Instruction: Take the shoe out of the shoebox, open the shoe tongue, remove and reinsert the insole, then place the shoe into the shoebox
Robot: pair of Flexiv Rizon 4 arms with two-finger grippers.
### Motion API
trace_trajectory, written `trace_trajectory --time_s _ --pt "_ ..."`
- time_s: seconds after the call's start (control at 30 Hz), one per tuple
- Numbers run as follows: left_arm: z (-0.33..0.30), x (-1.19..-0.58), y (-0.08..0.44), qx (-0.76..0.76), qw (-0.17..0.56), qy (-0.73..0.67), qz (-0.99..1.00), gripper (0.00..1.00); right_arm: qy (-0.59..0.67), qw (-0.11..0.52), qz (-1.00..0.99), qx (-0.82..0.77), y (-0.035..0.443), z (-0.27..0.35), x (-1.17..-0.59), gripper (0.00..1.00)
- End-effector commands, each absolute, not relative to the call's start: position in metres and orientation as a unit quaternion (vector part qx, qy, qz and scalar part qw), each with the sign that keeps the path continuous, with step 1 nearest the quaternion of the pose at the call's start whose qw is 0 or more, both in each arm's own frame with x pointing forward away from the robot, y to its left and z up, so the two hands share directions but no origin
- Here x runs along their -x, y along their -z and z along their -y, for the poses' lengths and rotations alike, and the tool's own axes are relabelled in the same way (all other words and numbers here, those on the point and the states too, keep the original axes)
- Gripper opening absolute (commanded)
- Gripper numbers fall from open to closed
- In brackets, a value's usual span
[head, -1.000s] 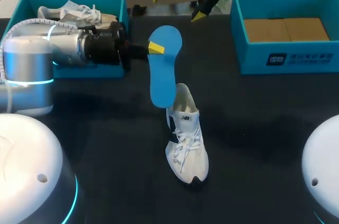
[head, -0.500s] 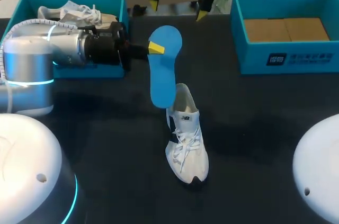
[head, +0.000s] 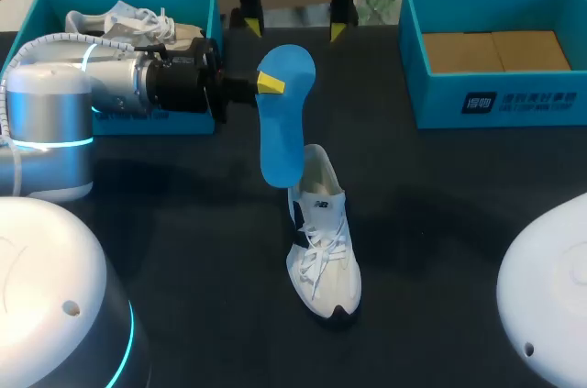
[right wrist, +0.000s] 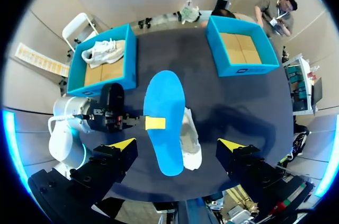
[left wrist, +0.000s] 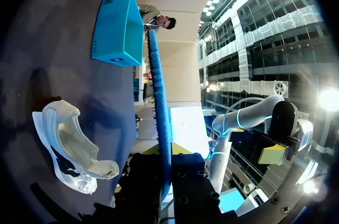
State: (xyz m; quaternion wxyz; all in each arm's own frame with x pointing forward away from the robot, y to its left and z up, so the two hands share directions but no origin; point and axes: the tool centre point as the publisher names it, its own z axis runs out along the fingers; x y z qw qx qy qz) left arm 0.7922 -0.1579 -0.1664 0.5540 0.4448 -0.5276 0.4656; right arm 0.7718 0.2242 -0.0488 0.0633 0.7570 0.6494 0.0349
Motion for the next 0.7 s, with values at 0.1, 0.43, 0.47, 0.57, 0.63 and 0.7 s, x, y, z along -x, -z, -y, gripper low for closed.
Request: trace_trajectory --time_s 0.1,0.43,0.47,0.57,0.63,0.7 --pt "0.158 -0.791 0.166 -0.446 0.553 -0.466 0.528 0.00 -0.007 0.083 -0.654 -0.751 0.048 -0.235 -0.773 1.00" --pt "0.158 -0.791 0.166 -0.446 0.553 -0.466 0.528 0.00 -0.009 0.076 -0.658 -0.749 0.048 -0.238 -0.772 1.00" --pt "0.158 -0.791 0.166 -0.446 0.553 -0.466 0.528 0.00 -0.010 0.074 -0.658 -0.749 0.047 -0.238 -0.772 1.00" --pt "0.158 -0.791 0.166 -0.446 0.553 -0.466 0.528 0.00 -0.026 0.057 -0.657 -0.752 0.047 -0.235 -0.772 1.00" --pt "0.158 -0.791 0.166 -0.446 0.553 -0.466 0.528 0.00 -0.035 0.047 -0.655 -0.753 0.047 -0.232 -0.772 1.00" --pt "0.158 -0.791 0.166 -0.446 0.553 -0.466 0.528 0.00 -0.051 0.030 -0.652 -0.756 0.047 -0.227 -0.772 1.00"
